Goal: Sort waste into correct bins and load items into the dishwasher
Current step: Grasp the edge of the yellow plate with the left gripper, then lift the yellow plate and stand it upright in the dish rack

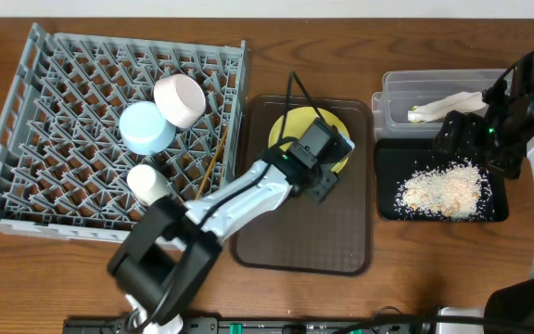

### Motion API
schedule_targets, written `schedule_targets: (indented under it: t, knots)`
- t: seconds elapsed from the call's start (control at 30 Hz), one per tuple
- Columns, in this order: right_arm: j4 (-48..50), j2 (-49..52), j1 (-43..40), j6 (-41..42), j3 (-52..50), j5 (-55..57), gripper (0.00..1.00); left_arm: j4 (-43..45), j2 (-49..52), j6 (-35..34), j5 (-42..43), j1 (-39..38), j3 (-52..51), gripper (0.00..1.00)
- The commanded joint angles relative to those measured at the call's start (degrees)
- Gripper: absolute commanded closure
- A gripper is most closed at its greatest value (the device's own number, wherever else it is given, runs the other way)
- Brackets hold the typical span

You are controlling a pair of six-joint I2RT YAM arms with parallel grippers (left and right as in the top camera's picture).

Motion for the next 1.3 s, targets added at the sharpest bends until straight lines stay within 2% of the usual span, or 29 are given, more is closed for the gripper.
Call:
schedule_targets:
  t: [0.0,0.17,0.27,0.33,0.53,0.77,0.97,1.2,1.27]
  knots:
    - [-0.1,-1.1,-0.2,0.4,1.0,-0.1,0.01,0.0,2.8,1.4,0.1,0.1,1.1,0.44]
    - [0.0,-1.1,-0.2,0.4,1.0,-0.1,0.01,-2.8,4.9,1.4,0.1,-0.6,1.1,0.46]
    - [-0.1,-1.1,-0.2,0.4,1.0,-0.1,0.01,-3.5,5.0,1.4,0.1,-1.0,1.1,0.69]
    - [-0.1,-1.1,-0.2,0.4,1.0,-0.1,0.01,-3.5,4.9,1.4,0.1,-1.3,1.1,0.81]
    - [-0.3,-1.1,-0.2,0.4,1.0,-0.1,0.01,-3.9,3.3,1.4,0.1,-1.4,1.1,0.92]
    - [-0.3,-1.1,-0.2,0.4,1.0,-0.1,0.01,-4.0,-4.1,1.4,-2.6,-1.4,1.2,0.92]
    - [-0.3,-1.1,-0.2,0.4,1.0,-0.1,0.01,-3.9,-14.2,1.4,-4.9,0.9,1.2,0.92]
    - [-0.5,-1.1,-0.2,0.4,1.0,-0.1,0.01,-3.6,-24.6,-2.5,-3.8,9.2,1.2,0.92]
    - [-0.5,-1.1,-0.2,0.4,1.0,-0.1,0.01,-2.7,-26.6,-5.5,1.7,13.6,1.2,0.92]
